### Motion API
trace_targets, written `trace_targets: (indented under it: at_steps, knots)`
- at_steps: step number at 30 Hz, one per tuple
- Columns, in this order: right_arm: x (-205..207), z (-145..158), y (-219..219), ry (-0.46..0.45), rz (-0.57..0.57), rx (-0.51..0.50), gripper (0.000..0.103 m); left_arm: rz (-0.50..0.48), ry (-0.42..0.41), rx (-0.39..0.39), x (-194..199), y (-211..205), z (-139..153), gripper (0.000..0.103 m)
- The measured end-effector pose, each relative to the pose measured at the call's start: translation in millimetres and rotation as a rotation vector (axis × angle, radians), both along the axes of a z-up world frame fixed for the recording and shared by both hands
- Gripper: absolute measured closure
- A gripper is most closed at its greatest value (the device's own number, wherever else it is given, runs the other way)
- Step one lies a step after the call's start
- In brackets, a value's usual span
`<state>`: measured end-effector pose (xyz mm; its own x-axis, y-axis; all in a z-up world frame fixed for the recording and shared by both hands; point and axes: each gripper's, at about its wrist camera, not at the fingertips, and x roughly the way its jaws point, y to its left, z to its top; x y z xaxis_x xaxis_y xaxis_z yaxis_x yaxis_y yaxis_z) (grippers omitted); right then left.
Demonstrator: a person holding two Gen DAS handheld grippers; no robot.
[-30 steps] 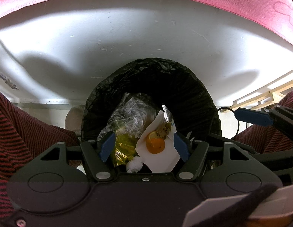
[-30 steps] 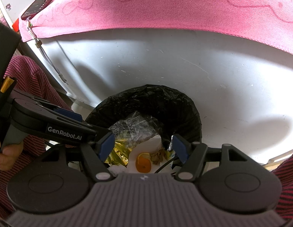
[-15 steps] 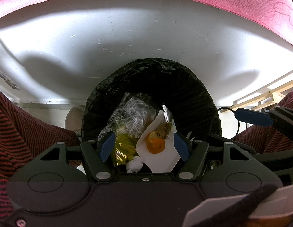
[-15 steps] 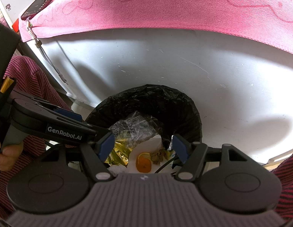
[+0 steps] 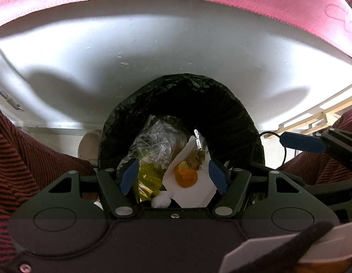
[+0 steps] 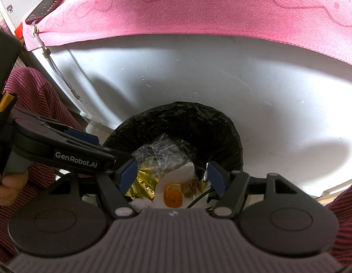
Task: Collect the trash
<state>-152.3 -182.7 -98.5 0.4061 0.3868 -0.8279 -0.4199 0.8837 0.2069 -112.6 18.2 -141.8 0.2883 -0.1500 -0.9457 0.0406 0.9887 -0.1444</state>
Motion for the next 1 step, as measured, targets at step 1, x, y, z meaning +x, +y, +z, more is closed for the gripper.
trace_targets:
  at_steps: [1]
  knots:
    - [0.0, 0.5, 0.1, 0.000, 0.000, 0.002, 0.024, 0.001, -0.003, 0.002, -0.8, -1.4, 1.4, 0.037]
